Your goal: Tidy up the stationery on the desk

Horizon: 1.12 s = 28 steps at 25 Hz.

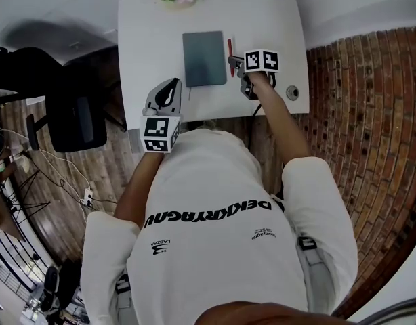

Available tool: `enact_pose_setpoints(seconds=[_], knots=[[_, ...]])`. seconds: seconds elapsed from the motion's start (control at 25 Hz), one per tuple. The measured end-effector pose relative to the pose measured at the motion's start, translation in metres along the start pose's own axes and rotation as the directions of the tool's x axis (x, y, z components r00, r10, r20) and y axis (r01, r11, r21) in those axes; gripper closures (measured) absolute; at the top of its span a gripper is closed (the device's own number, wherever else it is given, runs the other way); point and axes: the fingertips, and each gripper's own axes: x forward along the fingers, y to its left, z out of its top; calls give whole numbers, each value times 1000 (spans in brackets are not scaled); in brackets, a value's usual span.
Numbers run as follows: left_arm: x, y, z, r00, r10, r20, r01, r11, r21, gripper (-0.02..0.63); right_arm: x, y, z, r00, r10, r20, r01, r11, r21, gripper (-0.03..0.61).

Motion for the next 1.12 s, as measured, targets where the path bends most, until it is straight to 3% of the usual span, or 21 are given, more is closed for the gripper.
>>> enact_pose_setpoints(seconds=[0.32,0.8,1.12], knots=[[2,6,-5,1000,8,-7,-8,1000,-13,617,25,-21,3,997,-66,-41,69,995,75,528],[5,14,-10,1000,6,-21,-8,997,-79,617,40,-40,-3,978,-182,-98,185,983,18,527],[4,17,-14,1000,11,-25,-13,995,-98,617,40,-39,-3,980,-171,-100,177,983,47,523]])
